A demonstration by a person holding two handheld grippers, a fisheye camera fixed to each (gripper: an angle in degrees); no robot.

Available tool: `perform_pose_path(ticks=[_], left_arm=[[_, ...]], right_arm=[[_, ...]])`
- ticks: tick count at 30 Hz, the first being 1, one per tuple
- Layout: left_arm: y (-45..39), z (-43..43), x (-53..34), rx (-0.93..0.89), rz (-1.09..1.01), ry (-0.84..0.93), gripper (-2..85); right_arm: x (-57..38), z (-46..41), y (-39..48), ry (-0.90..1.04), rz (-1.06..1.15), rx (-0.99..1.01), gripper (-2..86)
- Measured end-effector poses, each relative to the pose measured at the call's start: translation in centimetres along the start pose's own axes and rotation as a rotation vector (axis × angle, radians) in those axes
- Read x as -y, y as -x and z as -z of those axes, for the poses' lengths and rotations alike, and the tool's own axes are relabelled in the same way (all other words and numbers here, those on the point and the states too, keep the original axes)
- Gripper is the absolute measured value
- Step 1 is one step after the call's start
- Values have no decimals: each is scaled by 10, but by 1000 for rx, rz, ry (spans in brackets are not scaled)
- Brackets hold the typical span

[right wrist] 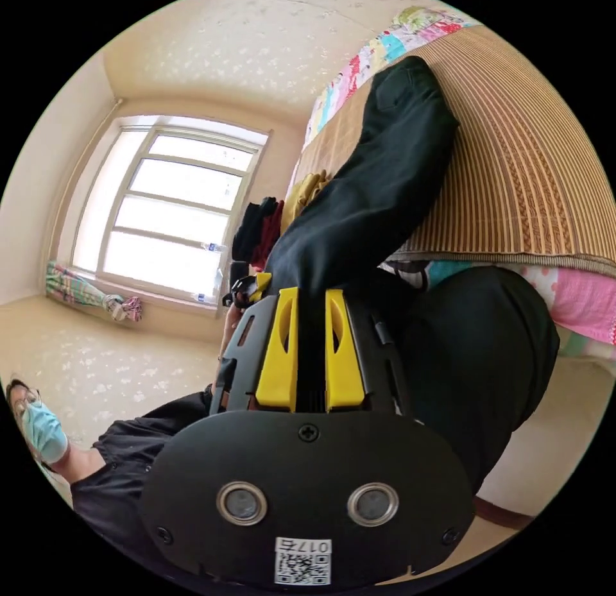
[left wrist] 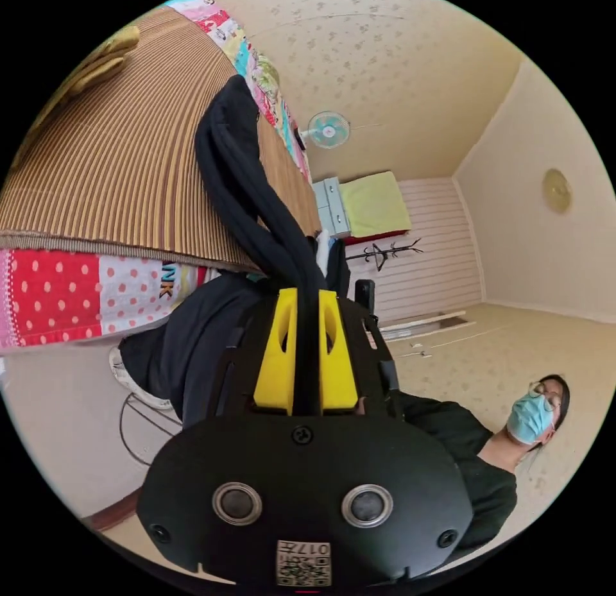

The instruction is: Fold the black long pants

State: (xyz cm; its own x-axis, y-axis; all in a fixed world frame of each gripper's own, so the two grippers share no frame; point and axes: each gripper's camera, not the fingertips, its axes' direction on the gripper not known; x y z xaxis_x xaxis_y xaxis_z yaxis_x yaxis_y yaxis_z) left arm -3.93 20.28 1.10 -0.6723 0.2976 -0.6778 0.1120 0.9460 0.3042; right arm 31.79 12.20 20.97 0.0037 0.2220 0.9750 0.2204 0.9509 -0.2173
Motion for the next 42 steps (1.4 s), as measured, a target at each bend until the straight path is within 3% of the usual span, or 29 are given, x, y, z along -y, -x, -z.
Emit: perform_pose_path(ticks=[3, 9, 13, 16, 22, 27, 33, 38, 42], left_arm=[[43, 8, -10, 57, 167, 6, 75], [55, -10, -8, -90, 124, 70, 146], [68, -24, -7, -45, 190, 141, 92], [45, -21, -14, -76, 111, 132, 64], [-107, -1, -27, -204, -291, 57, 51], [-318, 8, -80, -92, -808, 28, 49], [-489, 6, -182, -108, -1194, -61, 50], [-559, 5, -228, -181, -1323, -125, 51], [-574, -3, -214, -97, -1208, -208, 51]], right_arm=[[-4, -5, -29, 72, -115, -37, 90], [-15, -11, -63, 37, -171, 59, 121], [-15, -18, -83, 64, -227, 80, 99], [-17, -7, -79, 71, -180, 131, 58], [-15, 71, 30, -26, 213, 237, 16], [-55, 166, 197, -139, 682, 164, 5], [-148, 254, 349, -305, 1050, 117, 4], [-189, 291, 414, -380, 1176, 175, 4], [-175, 300, 435, -426, 1108, 112, 4]])
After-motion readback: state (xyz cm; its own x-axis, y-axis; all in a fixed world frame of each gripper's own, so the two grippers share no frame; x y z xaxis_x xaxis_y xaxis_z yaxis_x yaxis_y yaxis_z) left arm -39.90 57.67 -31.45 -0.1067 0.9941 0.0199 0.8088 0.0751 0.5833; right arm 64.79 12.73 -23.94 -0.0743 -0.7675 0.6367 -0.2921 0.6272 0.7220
